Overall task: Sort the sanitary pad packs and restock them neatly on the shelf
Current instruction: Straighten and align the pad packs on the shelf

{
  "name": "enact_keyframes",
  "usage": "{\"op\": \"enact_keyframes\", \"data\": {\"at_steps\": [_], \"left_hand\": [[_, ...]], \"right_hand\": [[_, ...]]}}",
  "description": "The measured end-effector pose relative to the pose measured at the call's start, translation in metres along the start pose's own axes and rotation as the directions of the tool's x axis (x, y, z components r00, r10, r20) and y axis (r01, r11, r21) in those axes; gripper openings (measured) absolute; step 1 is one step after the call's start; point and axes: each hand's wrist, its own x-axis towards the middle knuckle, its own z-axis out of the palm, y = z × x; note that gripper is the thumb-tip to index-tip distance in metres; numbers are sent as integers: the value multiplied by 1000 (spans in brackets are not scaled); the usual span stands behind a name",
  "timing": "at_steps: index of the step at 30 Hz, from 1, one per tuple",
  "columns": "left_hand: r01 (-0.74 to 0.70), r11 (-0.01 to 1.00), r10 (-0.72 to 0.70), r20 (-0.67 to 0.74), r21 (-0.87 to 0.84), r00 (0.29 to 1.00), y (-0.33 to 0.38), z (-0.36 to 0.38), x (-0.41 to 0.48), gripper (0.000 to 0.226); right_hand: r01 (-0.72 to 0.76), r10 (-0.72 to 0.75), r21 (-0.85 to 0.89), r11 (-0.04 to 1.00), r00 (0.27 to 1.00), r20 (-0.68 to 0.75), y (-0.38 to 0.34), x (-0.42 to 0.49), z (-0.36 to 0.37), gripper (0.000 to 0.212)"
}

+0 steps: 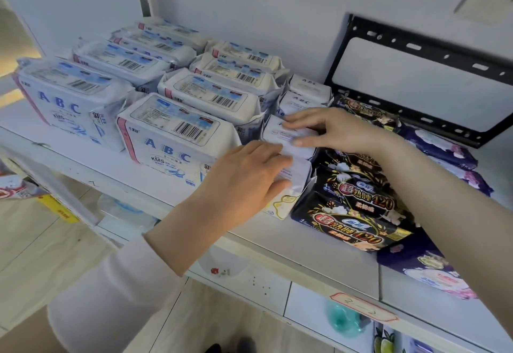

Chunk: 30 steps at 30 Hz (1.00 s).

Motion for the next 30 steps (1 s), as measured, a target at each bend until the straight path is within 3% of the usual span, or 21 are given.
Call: {"op": "enact_keyframes", "data": {"at_steps": [4, 5, 10, 26, 30], "left_hand": [[46, 998, -46, -20, 38, 999, 1, -5, 25, 44], [59, 997, -60, 11, 57, 998, 4, -6, 34, 44], [126, 979, -155, 181, 161, 971, 1, 6, 60, 50], [126, 990, -135, 184, 62, 973, -2, 10, 56, 49], [93, 994, -99, 111, 57, 989, -2, 9, 57, 52]], "right_hand": [[-76, 96, 71, 995, 931, -353, 18, 7, -15, 34], [-108, 117, 44, 993, 917, -381, 23, 10, -17, 34], [-131, 102, -129, 983, 972, -212, 39, 28, -17, 38], [-65, 47, -99, 993, 984, -174, 41, 29, -17, 38], [-62, 53, -50, 997, 984, -169, 39, 29, -23, 35]]}}
